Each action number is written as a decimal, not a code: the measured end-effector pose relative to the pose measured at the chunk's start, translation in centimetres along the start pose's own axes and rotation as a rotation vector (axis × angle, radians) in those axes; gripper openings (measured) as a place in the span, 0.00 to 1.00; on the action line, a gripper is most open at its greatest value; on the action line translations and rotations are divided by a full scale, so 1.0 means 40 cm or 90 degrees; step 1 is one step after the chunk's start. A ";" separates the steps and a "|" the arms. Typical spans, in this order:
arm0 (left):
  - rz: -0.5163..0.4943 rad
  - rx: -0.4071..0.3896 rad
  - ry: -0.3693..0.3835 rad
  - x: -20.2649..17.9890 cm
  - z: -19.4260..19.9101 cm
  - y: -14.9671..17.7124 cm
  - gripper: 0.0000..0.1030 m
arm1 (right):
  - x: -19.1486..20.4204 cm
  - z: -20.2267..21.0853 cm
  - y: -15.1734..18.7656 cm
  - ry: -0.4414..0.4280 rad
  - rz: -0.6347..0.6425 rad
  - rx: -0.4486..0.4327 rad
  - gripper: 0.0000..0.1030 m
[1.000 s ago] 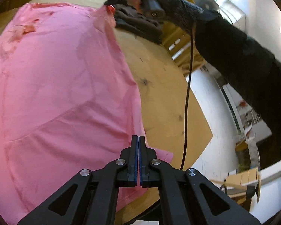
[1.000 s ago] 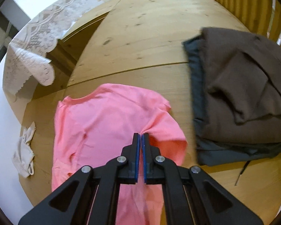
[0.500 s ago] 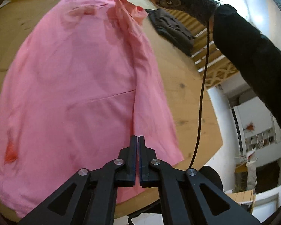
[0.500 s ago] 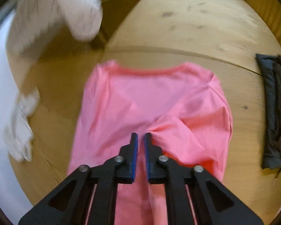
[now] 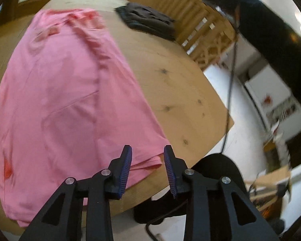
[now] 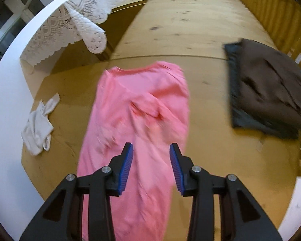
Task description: Fold clothes
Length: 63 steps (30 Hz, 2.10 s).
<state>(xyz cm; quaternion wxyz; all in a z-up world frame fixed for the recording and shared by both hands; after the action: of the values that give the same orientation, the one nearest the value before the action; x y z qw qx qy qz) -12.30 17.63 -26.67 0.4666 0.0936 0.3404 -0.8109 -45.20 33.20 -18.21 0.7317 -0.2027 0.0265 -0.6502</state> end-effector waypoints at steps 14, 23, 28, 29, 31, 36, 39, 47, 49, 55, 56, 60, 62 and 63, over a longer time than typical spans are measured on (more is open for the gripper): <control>0.021 0.018 -0.157 0.081 -0.027 0.025 0.29 | -0.002 -0.176 0.035 0.056 0.030 0.032 0.37; 0.026 0.018 -0.136 0.106 -0.051 0.004 0.29 | 0.111 -0.378 -0.134 0.093 0.078 0.056 0.39; 0.035 0.019 -0.111 0.116 -0.054 0.000 0.07 | 0.134 -0.454 -0.139 0.139 0.119 0.076 0.39; 0.037 0.018 -0.107 0.119 -0.054 -0.002 0.07 | 0.129 -0.458 -0.136 0.125 0.109 0.078 0.36; 0.036 0.015 -0.104 0.117 -0.053 -0.005 0.01 | 0.118 -0.457 -0.135 0.102 0.092 0.076 0.11; 0.021 0.001 -0.093 0.094 -0.033 -0.022 0.00 | 0.074 -0.397 -0.142 0.068 0.068 0.054 0.03; 0.019 -0.007 -0.083 0.074 -0.022 -0.038 0.00 | 0.047 -0.360 -0.139 0.064 0.060 0.043 0.03; -0.004 -0.013 0.010 -0.049 -0.060 -0.109 0.00 | -0.152 -0.249 -0.126 0.188 0.035 0.027 0.03; -0.017 -0.002 0.077 -0.121 -0.100 -0.143 0.00 | -0.297 -0.224 -0.113 0.362 0.010 0.033 0.06; -0.075 -0.014 0.071 -0.177 -0.048 -0.146 0.05 | -0.454 -0.127 0.004 0.251 -0.163 0.015 0.27; -0.073 -0.012 0.047 -0.148 -0.031 -0.132 0.05 | -0.438 -0.119 0.041 0.210 -0.161 0.019 0.34; -0.046 0.023 -0.045 -0.007 0.017 -0.058 0.05 | -0.370 -0.085 0.196 0.061 -0.141 0.038 0.35; -0.042 0.039 -0.090 0.044 0.028 -0.023 0.05 | -0.313 -0.071 0.341 0.026 -0.106 0.063 0.34; -0.040 0.042 -0.107 0.064 0.032 -0.013 0.05 | -0.285 -0.064 0.413 0.009 -0.088 0.075 0.34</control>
<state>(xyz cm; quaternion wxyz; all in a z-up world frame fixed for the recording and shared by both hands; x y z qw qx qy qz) -13.92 15.20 -26.66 0.4648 0.0298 0.2758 -0.8408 -32.16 44.71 -28.58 0.6957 -0.1562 -0.0207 -0.7008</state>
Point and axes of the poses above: each gripper's, at about its wrist camera, not at the fingertips, and z roughly against the way its jaws point, x to its left, y to its underside, the point moved 5 cm from there along -z, roughly the way its jaws point, and after that the axes turned 3 degrees about y, right-handed, at the moved point
